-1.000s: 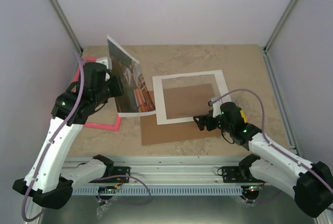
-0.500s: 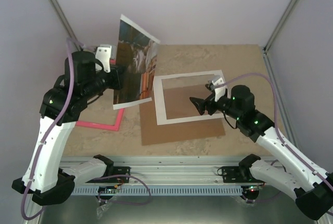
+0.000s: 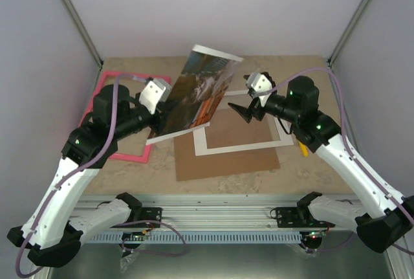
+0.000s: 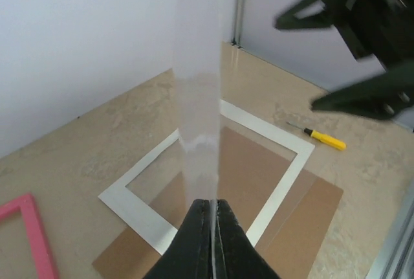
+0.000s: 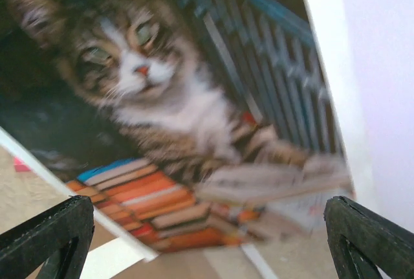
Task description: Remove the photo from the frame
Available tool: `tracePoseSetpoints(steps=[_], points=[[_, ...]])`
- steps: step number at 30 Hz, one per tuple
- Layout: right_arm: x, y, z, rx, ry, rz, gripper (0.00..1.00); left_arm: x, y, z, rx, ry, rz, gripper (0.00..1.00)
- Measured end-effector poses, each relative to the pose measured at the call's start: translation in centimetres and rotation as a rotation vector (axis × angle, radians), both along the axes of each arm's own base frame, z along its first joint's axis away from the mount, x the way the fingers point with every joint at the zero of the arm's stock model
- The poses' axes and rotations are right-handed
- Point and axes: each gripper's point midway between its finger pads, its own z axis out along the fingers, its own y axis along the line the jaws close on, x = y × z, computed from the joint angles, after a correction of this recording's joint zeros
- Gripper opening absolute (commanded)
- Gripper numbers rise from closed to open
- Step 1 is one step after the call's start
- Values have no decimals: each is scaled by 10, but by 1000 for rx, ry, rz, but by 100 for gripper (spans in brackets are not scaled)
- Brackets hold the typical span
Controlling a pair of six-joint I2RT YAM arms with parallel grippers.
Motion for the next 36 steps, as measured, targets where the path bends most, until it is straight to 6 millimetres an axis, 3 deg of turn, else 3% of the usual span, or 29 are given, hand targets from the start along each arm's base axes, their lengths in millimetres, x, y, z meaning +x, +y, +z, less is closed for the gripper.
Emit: tracePoseSetpoints(steps=[6,13,16,20,29,32,36], points=[[19,4,15,-102,-100,55,97,-19,-7,-20,60,-72,-60,0],[11,2,26,-182,-209,130,95,-24,-3,-18,59,-146,-62,0],[3,5,33,-196,-241,181,85,-25,-3,-22,62,-154,-65,0],[-6,10,31,-216,-248,247,61,-26,-2,-23,61,-167,-66,0],[-25,13,13,-228,-174,347,41,-28,0,-18,46,-207,-66,0],[-27,13,11,-230,-165,357,28,-28,0,-21,47,-208,-66,0],[-27,12,9,-236,-158,358,4,-27,-1,-26,51,-203,-65,0]])
